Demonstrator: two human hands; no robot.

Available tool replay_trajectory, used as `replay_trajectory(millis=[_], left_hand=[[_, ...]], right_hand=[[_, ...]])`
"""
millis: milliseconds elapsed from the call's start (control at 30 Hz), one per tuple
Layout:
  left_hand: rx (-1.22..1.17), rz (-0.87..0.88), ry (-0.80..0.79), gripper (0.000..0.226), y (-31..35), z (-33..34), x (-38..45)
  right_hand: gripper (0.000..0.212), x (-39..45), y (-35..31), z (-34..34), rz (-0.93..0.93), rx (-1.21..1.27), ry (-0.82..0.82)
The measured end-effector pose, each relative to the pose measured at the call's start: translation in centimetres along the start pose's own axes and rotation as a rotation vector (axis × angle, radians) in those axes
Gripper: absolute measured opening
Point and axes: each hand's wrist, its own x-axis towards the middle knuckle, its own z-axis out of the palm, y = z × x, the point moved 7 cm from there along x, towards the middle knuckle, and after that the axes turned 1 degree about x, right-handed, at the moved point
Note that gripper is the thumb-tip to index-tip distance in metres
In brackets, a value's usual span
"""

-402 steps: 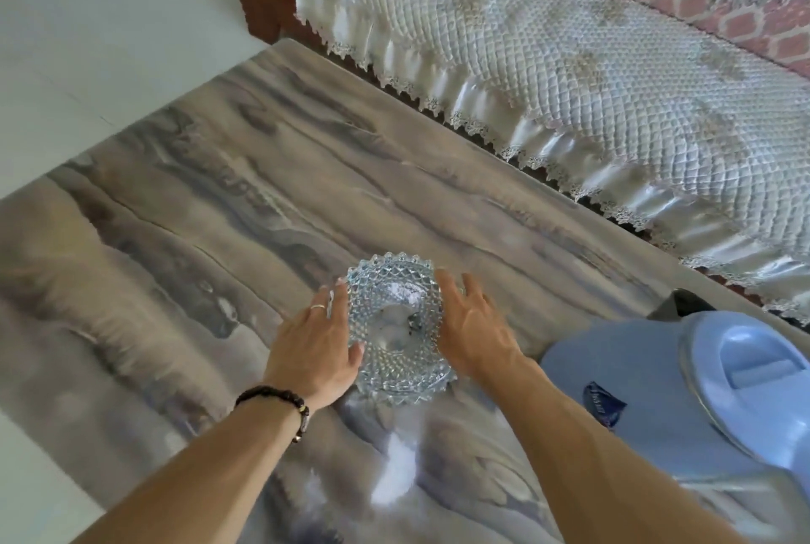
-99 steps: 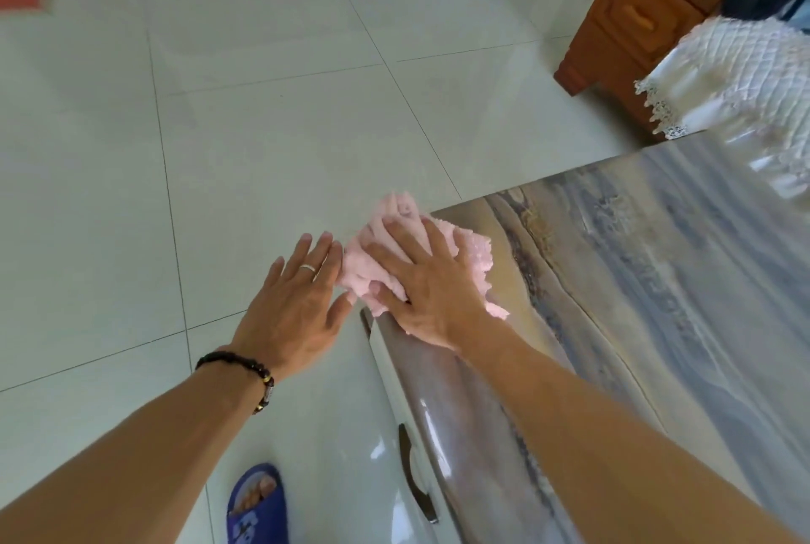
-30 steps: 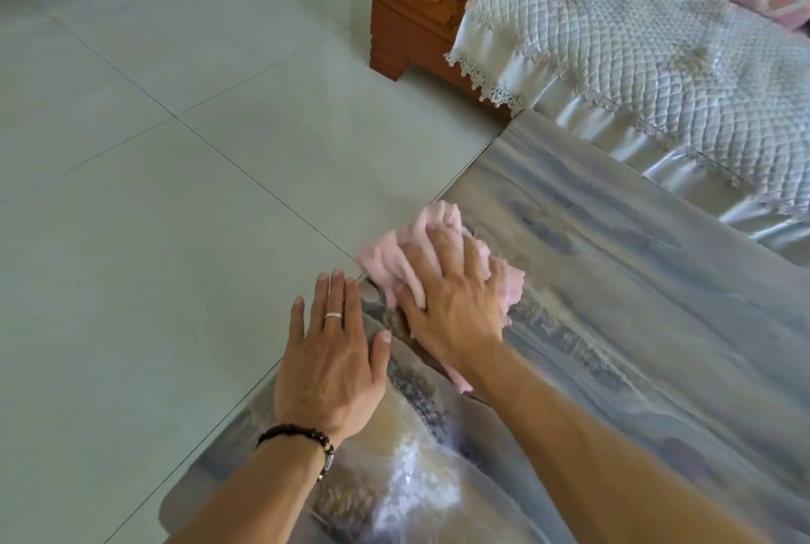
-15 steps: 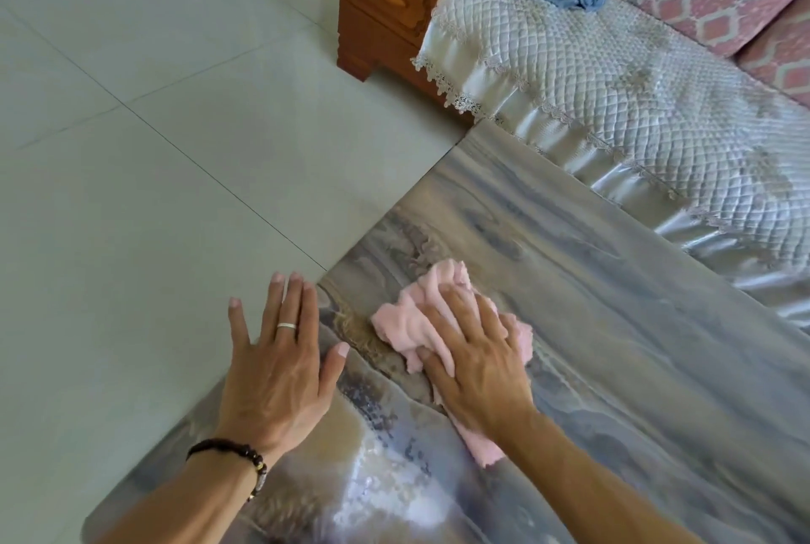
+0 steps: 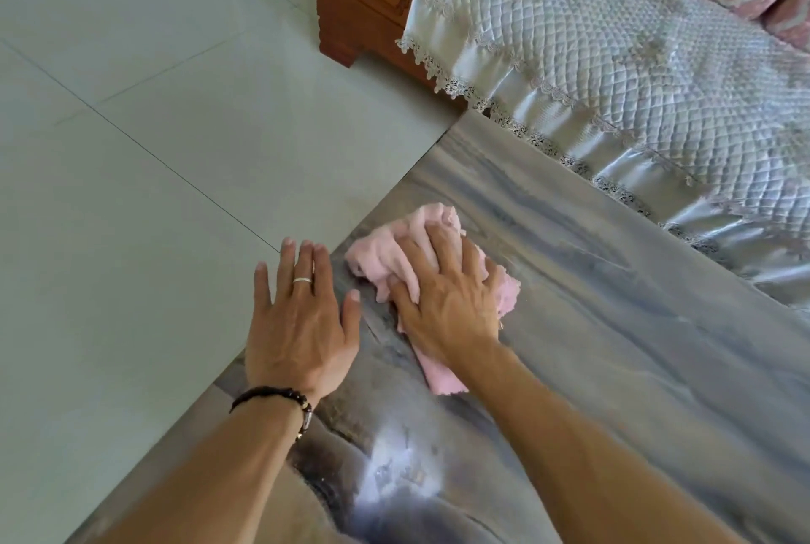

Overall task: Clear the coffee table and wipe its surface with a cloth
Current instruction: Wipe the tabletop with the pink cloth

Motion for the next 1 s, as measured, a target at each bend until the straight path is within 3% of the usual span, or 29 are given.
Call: replay_trajectory(millis=[100, 200, 300, 367, 467, 567, 667, 700, 833, 933, 1000], left_hand=[[0.0, -0.023, -0.019, 0.072, 0.0, 0.4, 0.3], [-0.017, -0.021, -0.034, 0.071, -0.2, 0.2, 0.7], [-0.016, -0.002, -0.054, 0.07, 0.0, 0.2, 0.7], [-0.02, -0.016, -0.042, 0.071, -0.1, 0.1, 0.9], [-0.011, -0.03, -0.035, 0.073, -0.2, 0.3, 1.0], [-0.022, -0.022, -0.057, 0.074, -0.1, 0.5, 0.9], [-0.019, -0.004, -0.067, 0.075, -0.2, 0.3, 0.9], [-0.015, -0.003, -0.057, 0.075, -0.2, 0.3, 1.0], [0.002, 0.023, -0.026, 0.074, -0.1, 0.5, 0.9], [-0.01, 0.03, -0.025, 0.072, -0.3, 0.4, 0.7], [-0.022, 0.083, 0.0, 0.072, 0.3, -0.4, 1.1]], right_hand=[[0.042, 4.7, -0.6, 0.6, 0.058, 0.018, -0.011], [0.056, 0.3, -1.1, -0.2, -0.163, 0.02, 0.003], [0.054, -1.7, 0.4, -0.5, -0.279, 0.036, -0.025], [0.051, 3.3, 0.3, -0.3, -0.21, 0.009, -0.017], [0.048, 8.8, -0.6, 0.9, 0.035, 0.0, -0.091], [0.048, 4.2, -1.4, 0.4, -0.07, 0.016, -0.003], [0.05, -0.2, 0.4, -0.4, -0.221, 0.029, -0.015], [0.052, 1.2, 1.1, -0.5, -0.216, 0.016, -0.024], [0.045, 7.9, 1.9, 0.2, 0.109, 0.044, -0.065], [0.045, 2.5, 2.0, -0.7, -0.041, 0.046, 0.069], [0.046, -2.8, 3.6, -1.2, -0.081, 0.071, 0.04]])
